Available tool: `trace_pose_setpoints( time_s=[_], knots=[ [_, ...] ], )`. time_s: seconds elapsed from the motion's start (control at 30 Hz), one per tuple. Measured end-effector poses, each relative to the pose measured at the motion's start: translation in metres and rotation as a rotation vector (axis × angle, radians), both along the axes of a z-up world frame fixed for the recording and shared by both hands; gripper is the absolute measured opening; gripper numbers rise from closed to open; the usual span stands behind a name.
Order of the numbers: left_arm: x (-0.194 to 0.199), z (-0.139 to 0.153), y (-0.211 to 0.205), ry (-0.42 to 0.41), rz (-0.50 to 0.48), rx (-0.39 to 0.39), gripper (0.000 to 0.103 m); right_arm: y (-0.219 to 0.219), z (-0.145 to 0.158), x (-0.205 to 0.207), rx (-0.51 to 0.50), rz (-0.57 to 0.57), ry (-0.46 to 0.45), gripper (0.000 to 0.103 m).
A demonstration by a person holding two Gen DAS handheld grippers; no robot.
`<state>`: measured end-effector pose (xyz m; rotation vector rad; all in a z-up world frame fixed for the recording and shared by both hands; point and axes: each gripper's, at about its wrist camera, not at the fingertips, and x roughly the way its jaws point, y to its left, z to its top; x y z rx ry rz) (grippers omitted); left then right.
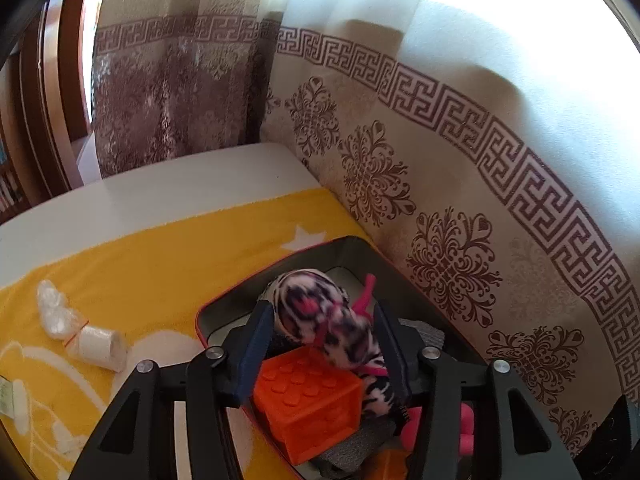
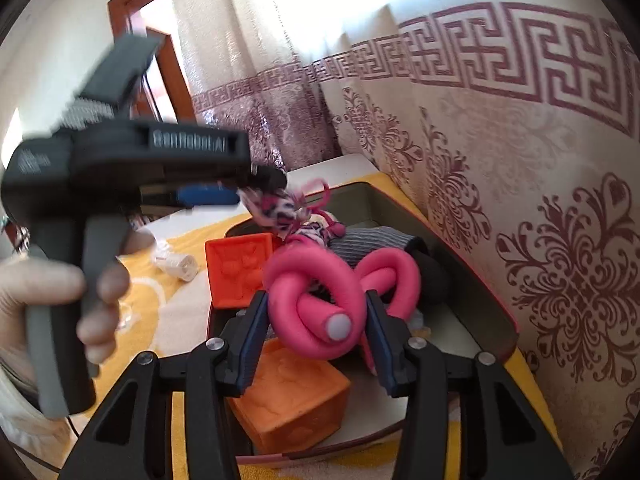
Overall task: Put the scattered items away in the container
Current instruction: 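Carry the plush and pink curler into the red tin and open both tools, then withdraw both open tools from the tin back over the blanket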
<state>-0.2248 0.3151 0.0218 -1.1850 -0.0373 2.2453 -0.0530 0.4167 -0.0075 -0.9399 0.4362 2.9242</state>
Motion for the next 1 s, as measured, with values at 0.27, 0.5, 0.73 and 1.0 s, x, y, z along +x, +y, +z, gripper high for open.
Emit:
trace_pose_setpoints(
  time_s=[0.27, 0.5, 0.73, 1.0],
  knots=[
    [0.002, -0.001, -0.032, -0.006, 0.061, 0.023, 0.066, 0.000, 0.003, 0.004, 0.016, -0.033, 0.037, 0.066],
    [0.012, 0.004, -0.064, 0.004, 0.089, 0.004, 0.066, 0.002, 0.000, 0.005, 0.023, -0.052, 0.050, 0.066],
    [0.021, 0.000, -0.113, -0.008, 0.149, -0.009, 0.066, 0.001, -0.008, 0.003, 0.043, -0.074, 0.028, 0.066],
    [0.030, -0.008, -0.193, -0.007, 0.253, -0.035, 0.066, -0.001, -0.010, 0.004, 0.083, -0.094, 0.035, 0.068]
  ],
)
